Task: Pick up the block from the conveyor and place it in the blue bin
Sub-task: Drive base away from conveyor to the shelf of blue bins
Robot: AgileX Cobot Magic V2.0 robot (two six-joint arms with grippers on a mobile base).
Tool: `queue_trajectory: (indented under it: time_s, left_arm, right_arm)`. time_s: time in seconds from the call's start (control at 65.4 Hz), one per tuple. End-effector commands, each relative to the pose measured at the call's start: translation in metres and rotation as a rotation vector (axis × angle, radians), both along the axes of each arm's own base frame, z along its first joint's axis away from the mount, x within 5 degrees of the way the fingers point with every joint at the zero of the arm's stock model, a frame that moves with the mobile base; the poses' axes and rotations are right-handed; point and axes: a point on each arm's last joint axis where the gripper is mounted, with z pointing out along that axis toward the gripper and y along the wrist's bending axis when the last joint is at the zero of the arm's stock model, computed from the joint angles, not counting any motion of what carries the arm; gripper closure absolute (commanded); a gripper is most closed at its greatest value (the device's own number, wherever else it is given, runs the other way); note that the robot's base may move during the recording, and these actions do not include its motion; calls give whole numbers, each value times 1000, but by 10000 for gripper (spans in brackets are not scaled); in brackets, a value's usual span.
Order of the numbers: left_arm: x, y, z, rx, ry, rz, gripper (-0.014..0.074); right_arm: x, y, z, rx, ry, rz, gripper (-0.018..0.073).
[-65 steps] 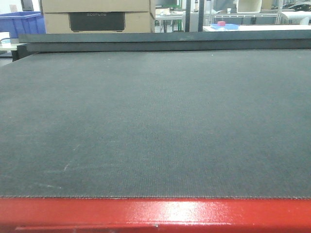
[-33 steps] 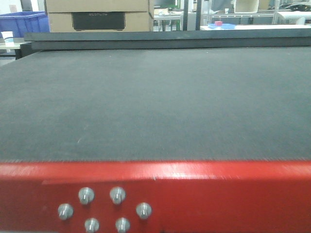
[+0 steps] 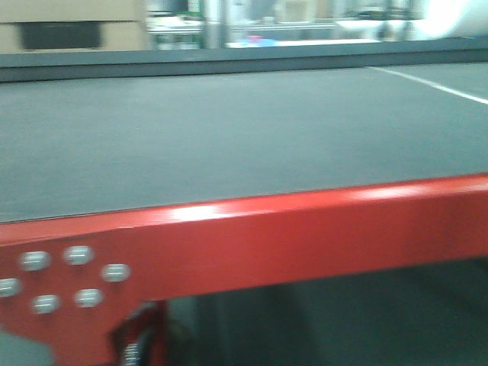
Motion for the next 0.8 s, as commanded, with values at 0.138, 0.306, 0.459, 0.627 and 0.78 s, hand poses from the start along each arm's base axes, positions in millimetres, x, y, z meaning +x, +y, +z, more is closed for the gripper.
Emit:
queue_trajectory:
  time_s: [0.138, 0.306, 0.459, 0.627, 0.78]
  left_arm:
    - [-11, 0, 5, 6, -70, 4, 707]
    - [-13, 0, 6, 5, -81, 4, 707]
    - [-14, 0, 6, 5, -82, 4, 707]
    - [-14, 0, 6, 5, -82, 4, 707]
    - [-14, 0, 6, 5, -82, 4, 707]
  right_arm:
    - [-1, -1, 1, 2, -19, -8, 720]
    - [-1, -1, 1, 2, -19, -8, 720]
    - [-1, -1, 1, 2, -19, -8, 720]
    - [-1, -1, 1, 2, -19, -8, 720]
    - [-1, -1, 1, 2, -19, -8, 720]
